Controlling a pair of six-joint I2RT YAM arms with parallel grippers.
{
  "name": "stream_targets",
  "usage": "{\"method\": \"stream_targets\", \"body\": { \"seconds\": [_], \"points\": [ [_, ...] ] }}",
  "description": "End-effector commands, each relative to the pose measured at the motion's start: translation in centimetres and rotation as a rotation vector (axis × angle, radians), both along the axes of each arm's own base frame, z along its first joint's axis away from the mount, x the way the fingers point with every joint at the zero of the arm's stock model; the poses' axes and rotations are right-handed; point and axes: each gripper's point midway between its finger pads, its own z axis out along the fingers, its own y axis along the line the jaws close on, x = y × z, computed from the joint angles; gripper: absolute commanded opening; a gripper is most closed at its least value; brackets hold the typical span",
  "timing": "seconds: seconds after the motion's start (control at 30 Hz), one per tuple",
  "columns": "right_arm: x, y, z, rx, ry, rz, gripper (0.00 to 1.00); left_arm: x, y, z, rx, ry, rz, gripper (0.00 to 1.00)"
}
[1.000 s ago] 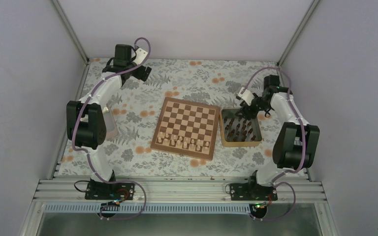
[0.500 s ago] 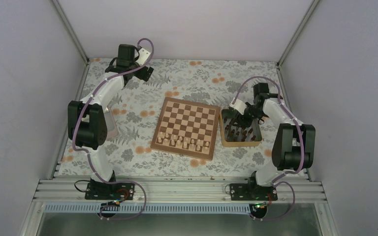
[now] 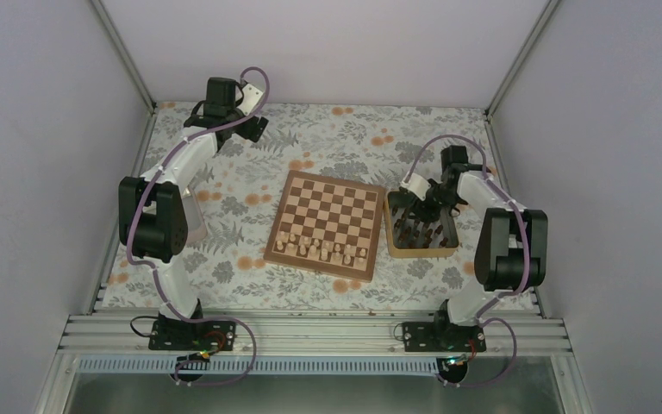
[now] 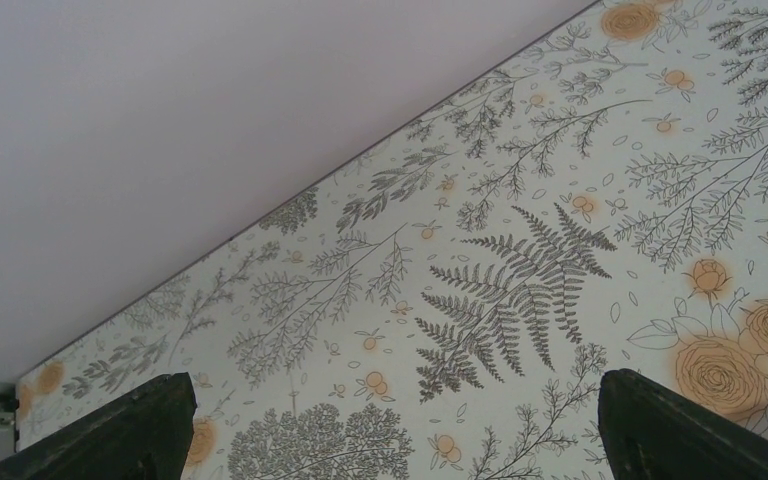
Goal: Set up the chess pieces on the board
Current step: Pick up the chess piece from the storage box.
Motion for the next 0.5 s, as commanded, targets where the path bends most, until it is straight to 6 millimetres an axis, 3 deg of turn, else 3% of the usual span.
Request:
{"method": "stream_targets", "body": {
  "seconds": [0.0,0.27,0.47],
  "points": [
    [0.8,0.5,-0.5,0.004,0.0,0.004,0.48,-0.2,-0.1,0.5,0.013,-0.018,-0.009,1.0],
    [1.6,1.1,-1.3,0.01,-0.013,0.0,0.38,-0.2,-0.2,1.0,0.013,-0.025,-0.012,1.0],
    [1.9,0.9,-1.5,-0.023,-0.025,-0.009,0.24,-0.3,-0.1,1.1,0.014,-0.032,-0.012,1.0]
  ]
}}
